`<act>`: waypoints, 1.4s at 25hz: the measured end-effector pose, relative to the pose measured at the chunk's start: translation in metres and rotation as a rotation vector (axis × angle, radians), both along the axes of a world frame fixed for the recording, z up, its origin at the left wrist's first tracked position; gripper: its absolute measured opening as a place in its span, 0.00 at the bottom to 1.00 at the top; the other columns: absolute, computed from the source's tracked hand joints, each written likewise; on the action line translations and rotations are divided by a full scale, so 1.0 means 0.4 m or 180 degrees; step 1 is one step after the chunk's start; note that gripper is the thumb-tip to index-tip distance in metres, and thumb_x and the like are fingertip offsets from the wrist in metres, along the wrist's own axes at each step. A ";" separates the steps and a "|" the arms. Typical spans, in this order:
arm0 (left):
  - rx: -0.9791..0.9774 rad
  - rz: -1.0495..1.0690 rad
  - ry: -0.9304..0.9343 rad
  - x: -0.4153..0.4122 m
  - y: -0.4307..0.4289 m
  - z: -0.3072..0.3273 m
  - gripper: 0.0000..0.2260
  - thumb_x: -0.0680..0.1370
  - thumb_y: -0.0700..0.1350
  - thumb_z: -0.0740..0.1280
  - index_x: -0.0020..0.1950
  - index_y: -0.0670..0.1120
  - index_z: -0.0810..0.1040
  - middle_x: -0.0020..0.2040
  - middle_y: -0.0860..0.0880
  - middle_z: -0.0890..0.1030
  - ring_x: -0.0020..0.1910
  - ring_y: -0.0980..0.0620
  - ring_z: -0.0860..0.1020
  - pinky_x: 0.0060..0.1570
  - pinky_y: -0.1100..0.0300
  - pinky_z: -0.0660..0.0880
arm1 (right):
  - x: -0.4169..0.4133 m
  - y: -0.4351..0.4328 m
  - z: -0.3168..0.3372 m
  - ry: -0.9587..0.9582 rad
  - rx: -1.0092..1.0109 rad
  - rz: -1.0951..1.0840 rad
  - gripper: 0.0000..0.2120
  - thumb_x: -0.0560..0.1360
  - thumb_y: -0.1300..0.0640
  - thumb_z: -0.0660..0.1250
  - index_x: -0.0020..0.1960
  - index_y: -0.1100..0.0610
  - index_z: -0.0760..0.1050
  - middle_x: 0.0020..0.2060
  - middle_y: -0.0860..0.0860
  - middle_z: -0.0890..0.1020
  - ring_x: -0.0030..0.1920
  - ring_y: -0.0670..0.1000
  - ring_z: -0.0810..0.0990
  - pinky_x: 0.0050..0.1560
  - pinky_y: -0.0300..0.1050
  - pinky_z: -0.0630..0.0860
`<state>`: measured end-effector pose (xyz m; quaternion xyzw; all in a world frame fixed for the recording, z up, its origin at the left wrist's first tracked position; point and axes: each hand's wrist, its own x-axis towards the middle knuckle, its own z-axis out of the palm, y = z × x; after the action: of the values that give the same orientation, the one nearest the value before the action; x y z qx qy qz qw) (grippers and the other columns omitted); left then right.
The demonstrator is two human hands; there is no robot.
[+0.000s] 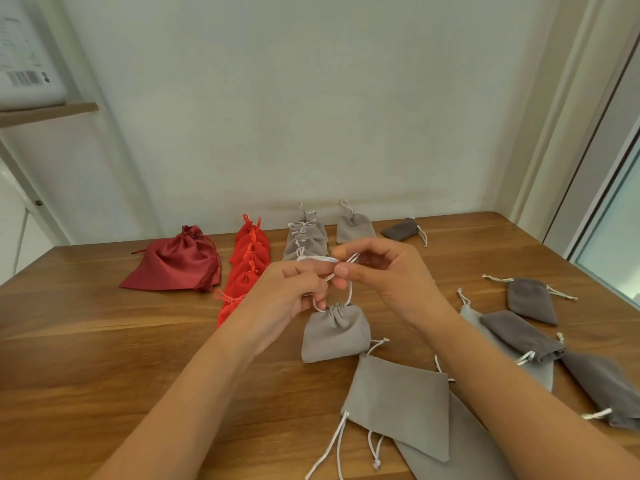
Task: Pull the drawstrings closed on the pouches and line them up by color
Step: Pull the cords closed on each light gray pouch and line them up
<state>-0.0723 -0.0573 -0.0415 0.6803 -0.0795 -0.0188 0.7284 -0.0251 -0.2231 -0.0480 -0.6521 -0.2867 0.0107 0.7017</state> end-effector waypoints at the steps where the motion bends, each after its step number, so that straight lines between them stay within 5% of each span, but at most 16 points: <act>1: 0.0083 0.0018 -0.0073 -0.004 -0.002 0.002 0.07 0.71 0.39 0.72 0.47 0.40 0.84 0.34 0.49 0.80 0.32 0.56 0.72 0.35 0.63 0.73 | 0.000 -0.001 0.000 -0.0026 -0.0024 -0.0155 0.12 0.63 0.59 0.75 0.46 0.52 0.82 0.38 0.48 0.83 0.39 0.47 0.79 0.46 0.41 0.78; 6: 0.0176 0.0456 -0.0044 -0.001 -0.012 -0.002 0.16 0.66 0.56 0.71 0.36 0.43 0.83 0.30 0.46 0.75 0.28 0.55 0.70 0.34 0.64 0.71 | -0.028 0.011 -0.005 -0.0822 -0.0558 -0.0828 0.07 0.66 0.60 0.77 0.39 0.54 0.80 0.34 0.49 0.80 0.34 0.47 0.75 0.37 0.40 0.74; 11: -0.0118 0.0294 0.0062 0.005 0.010 -0.006 0.11 0.67 0.49 0.71 0.40 0.41 0.84 0.32 0.47 0.77 0.28 0.56 0.71 0.34 0.63 0.72 | -0.030 0.013 -0.006 -0.1481 -0.0677 -0.0723 0.08 0.68 0.67 0.75 0.36 0.55 0.83 0.37 0.45 0.80 0.40 0.44 0.78 0.40 0.35 0.74; 14: -0.0102 0.0156 0.0088 0.003 0.014 0.001 0.11 0.69 0.46 0.70 0.46 0.43 0.85 0.38 0.45 0.81 0.29 0.57 0.72 0.33 0.66 0.74 | -0.023 0.004 -0.006 -0.1583 -0.0708 -0.0788 0.10 0.69 0.65 0.74 0.37 0.50 0.83 0.40 0.45 0.79 0.43 0.45 0.76 0.41 0.38 0.75; 20: 0.0115 0.0326 0.0047 -0.001 0.011 0.008 0.08 0.65 0.45 0.71 0.42 0.47 0.86 0.35 0.47 0.82 0.32 0.57 0.76 0.34 0.66 0.73 | -0.012 0.004 -0.009 -0.2266 -0.1052 -0.0830 0.07 0.71 0.57 0.69 0.38 0.51 0.84 0.42 0.45 0.75 0.43 0.43 0.71 0.42 0.35 0.70; 22: 0.0233 0.0411 -0.0008 -0.001 0.013 0.010 0.08 0.65 0.45 0.72 0.42 0.49 0.86 0.36 0.48 0.84 0.34 0.57 0.79 0.37 0.64 0.74 | -0.018 0.007 -0.009 -0.2033 -0.1143 -0.0691 0.09 0.72 0.59 0.68 0.37 0.50 0.84 0.44 0.43 0.76 0.45 0.43 0.72 0.44 0.33 0.69; 26: 0.0678 0.0563 -0.0261 0.002 0.020 0.012 0.06 0.68 0.39 0.74 0.44 0.45 0.86 0.41 0.46 0.86 0.40 0.55 0.82 0.40 0.66 0.76 | -0.023 0.002 0.014 -0.0123 -0.0222 -0.0205 0.13 0.74 0.72 0.62 0.40 0.56 0.78 0.46 0.49 0.81 0.49 0.41 0.79 0.48 0.34 0.74; 28: 0.0756 0.0501 -0.0491 -0.004 0.019 0.017 0.06 0.69 0.35 0.73 0.44 0.43 0.85 0.40 0.47 0.86 0.41 0.56 0.83 0.40 0.68 0.76 | -0.009 -0.003 0.013 0.0751 -0.0142 0.0179 0.04 0.78 0.61 0.62 0.51 0.60 0.75 0.47 0.52 0.84 0.51 0.47 0.82 0.51 0.39 0.77; 29: 0.0767 0.0437 -0.0587 -0.008 0.019 0.021 0.06 0.70 0.34 0.72 0.44 0.42 0.84 0.40 0.48 0.86 0.41 0.56 0.83 0.41 0.69 0.76 | -0.002 -0.004 0.007 0.0967 -0.0350 0.0308 0.11 0.78 0.54 0.63 0.55 0.60 0.75 0.46 0.52 0.84 0.49 0.49 0.82 0.51 0.40 0.77; 31: 0.0844 0.0307 -0.0744 -0.014 0.022 0.026 0.06 0.71 0.33 0.70 0.44 0.42 0.84 0.40 0.48 0.86 0.43 0.54 0.84 0.43 0.69 0.76 | 0.004 -0.005 -0.005 0.0984 -0.0679 0.0528 0.20 0.73 0.46 0.65 0.57 0.60 0.75 0.44 0.51 0.82 0.46 0.48 0.81 0.50 0.39 0.76; 35: 0.1207 0.0480 -0.0929 -0.005 0.036 0.022 0.06 0.71 0.35 0.72 0.46 0.42 0.85 0.42 0.49 0.86 0.47 0.52 0.84 0.51 0.63 0.78 | 0.009 -0.014 0.000 0.0898 -0.0317 0.0780 0.14 0.67 0.56 0.72 0.51 0.57 0.76 0.40 0.49 0.82 0.44 0.47 0.80 0.51 0.40 0.76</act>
<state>-0.0745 -0.0429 -0.0327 0.8042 -0.1279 0.1195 0.5679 -0.0214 -0.2286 -0.0479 -0.6383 -0.2618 0.2015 0.6953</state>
